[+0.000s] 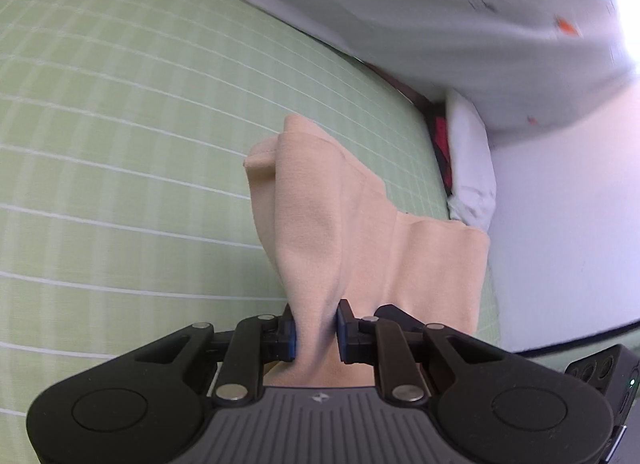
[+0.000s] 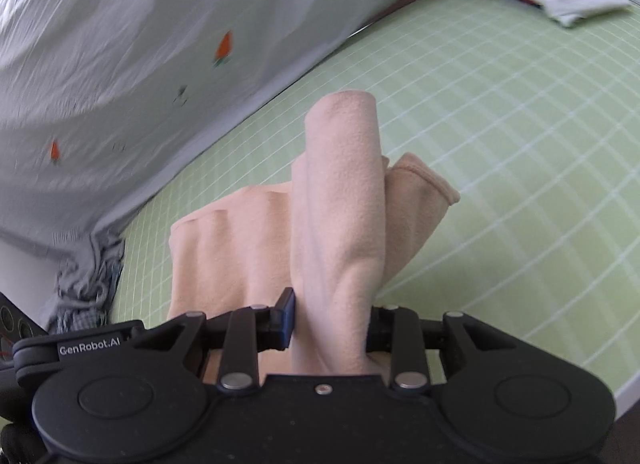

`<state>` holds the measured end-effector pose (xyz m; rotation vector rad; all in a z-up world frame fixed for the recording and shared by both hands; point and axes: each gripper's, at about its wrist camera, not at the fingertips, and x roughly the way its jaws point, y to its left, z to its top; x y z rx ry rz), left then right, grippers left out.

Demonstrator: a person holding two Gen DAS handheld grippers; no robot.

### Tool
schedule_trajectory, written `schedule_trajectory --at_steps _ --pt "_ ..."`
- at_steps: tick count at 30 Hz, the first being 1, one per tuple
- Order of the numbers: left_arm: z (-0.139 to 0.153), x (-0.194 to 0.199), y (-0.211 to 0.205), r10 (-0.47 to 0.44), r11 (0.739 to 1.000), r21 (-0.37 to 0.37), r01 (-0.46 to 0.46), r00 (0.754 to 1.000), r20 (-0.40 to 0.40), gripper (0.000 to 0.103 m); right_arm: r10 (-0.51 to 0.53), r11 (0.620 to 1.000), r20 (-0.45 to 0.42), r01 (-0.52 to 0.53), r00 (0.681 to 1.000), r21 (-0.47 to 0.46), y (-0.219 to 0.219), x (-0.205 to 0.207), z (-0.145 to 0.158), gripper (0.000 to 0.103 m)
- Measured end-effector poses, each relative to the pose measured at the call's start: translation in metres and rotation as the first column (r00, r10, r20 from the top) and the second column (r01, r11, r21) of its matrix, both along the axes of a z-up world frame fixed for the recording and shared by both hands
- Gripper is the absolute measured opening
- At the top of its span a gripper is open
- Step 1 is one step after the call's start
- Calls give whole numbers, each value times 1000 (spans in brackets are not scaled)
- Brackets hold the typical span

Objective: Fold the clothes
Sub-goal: 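Lift the folded sweater with both grippers and carry it to the white stack, then lower the sweater onto the white stack and open both grippers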

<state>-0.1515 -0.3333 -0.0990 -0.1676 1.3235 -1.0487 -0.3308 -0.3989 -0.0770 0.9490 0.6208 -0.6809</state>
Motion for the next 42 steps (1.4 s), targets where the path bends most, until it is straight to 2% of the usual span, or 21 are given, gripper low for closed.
schedule_trajectory --at_steps 3,5,8,10,12,15,20,27,33,34,36,37,38,39,41,42 --pt "-1 -36 -43 16 1000 -2 -16 999 28 19 9 1000 33 -10 999 9 -39 -40 -7 31" --pt "-3 -64 -75 51 999 -11 -51 998 41 19 58 998 55 -58 997 1 -76 -68 -11 31" --pt "-5 -105 -130 127 992 -2 -127 992 21 19 117 993 63 -119 991 29 -139 -114 -11 31" --pt "-1 -133 -167 140 990 -17 -140 990 15 19 144 989 54 -145 988 5 -175 -143 -2 31" --pt "6 -153 -207 130 991 -36 -129 991 19 19 146 989 43 -145 988 -30 -209 -169 7 31" --pt "19 -176 -269 104 993 -63 -101 994 42 19 101 994 84 -98 991 -44 -263 -205 17 31" --pt "37 -184 -370 46 993 -110 -37 996 79 19 65 992 116 -52 991 -116 -344 -237 38 31" --pt "63 -163 -497 29 980 -200 2 989 148 19 97 962 149 -54 984 -269 -470 -239 68 31" --pt "76 -110 -589 52 967 -255 4 976 211 20 141 912 136 -75 981 -404 -565 -194 84 32" --pt "74 -100 -602 64 967 -255 -4 972 227 22 138 904 135 -69 981 -421 -582 -184 81 36" --pt "67 -79 -623 116 974 -217 -57 956 270 36 81 894 111 -23 991 -447 -610 -163 70 57" --pt "61 -70 -629 166 976 -182 -115 940 297 40 39 884 87 7 995 -468 -621 -153 61 71" --pt "56 -62 -632 219 972 -147 -181 923 316 44 -5 877 51 28 999 -480 -629 -145 52 74" --pt "49 -58 -635 236 971 -121 -207 914 330 45 -46 869 15 48 999 -492 -636 -138 44 74" --pt "37 -55 -638 218 976 -79 -203 908 358 51 -106 845 -40 69 994 -531 -636 -131 37 74" --pt "30 -53 -640 209 978 -58 -202 905 371 53 -127 812 -26 89 992 -577 -628 -132 36 76"
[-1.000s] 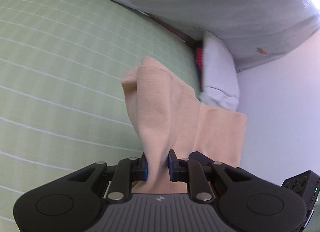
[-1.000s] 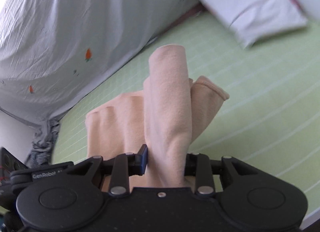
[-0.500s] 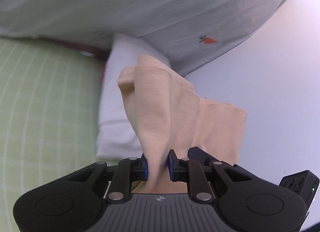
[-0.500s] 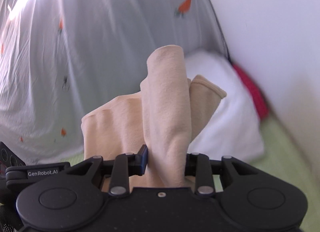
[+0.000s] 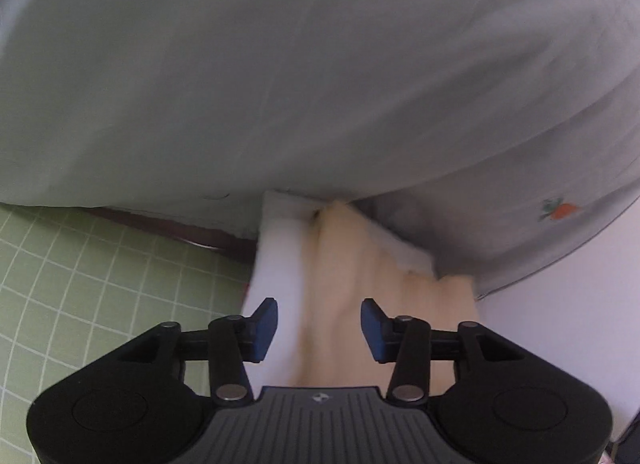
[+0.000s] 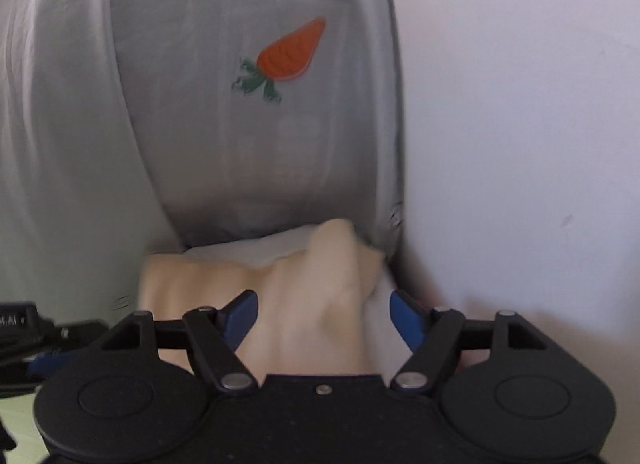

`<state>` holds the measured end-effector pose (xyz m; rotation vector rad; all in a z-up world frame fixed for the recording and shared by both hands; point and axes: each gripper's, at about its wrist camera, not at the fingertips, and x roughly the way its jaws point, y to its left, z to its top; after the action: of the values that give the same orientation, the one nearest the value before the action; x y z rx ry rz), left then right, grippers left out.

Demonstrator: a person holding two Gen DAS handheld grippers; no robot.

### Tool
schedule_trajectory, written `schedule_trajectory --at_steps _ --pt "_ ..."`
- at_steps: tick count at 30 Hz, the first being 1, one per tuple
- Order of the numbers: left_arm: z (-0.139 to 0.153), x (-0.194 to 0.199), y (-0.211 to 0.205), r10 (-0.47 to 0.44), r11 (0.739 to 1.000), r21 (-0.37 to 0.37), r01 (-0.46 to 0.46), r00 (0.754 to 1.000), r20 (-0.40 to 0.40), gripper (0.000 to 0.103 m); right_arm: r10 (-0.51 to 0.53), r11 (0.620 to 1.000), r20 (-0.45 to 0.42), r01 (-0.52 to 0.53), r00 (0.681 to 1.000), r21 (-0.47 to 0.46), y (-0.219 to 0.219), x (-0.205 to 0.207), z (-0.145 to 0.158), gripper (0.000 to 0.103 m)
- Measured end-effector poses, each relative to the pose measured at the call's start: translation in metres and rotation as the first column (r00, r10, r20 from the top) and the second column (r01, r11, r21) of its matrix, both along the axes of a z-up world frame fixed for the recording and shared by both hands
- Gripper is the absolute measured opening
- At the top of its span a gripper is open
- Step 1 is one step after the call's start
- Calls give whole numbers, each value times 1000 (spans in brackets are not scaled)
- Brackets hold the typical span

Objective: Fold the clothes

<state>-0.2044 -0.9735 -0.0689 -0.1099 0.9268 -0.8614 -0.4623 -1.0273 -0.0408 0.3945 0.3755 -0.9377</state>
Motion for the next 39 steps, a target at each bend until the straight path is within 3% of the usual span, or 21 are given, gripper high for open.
schedule_trajectory --at_steps 1,2,5,9,14,19,23,28,35,39 --pt "-6 2 -2 -1 1000 24 1 1000 9 53 -8 999 9 9 1000 -47 8 0 -2 83" --pt "-13 2 -4 -6 999 51 5 1000 18 54 10 999 -4 -10 1000 -37 9 2 -9 87" --pt "-27 0 -7 -18 997 77 18 1000 4 61 63 998 -42 -64 997 -3 13 9 -31 87" --pt "-30 -1 -8 -48 994 102 47 999 12 67 49 998 -93 -44 994 54 14 10 -47 89" --pt "-10 -8 6 -72 992 110 63 994 79 68 80 997 -160 -83 984 -12 33 9 -27 102" --pt "24 -41 44 -127 987 121 104 971 204 73 28 998 -153 -35 988 -44 73 -12 3 102" --pt "47 -75 84 -155 987 92 135 952 263 89 13 999 -125 -19 992 -46 107 -33 25 102" --pt "64 -116 133 -192 981 70 180 927 323 102 1 999 -98 -6 995 -48 169 -70 44 102" --pt "58 -168 199 -255 967 85 240 924 286 102 -4 1000 -104 7 995 26 249 -114 40 102" --pt "47 -191 227 -267 962 141 236 926 268 103 1 997 -118 8 993 74 288 -130 26 102"
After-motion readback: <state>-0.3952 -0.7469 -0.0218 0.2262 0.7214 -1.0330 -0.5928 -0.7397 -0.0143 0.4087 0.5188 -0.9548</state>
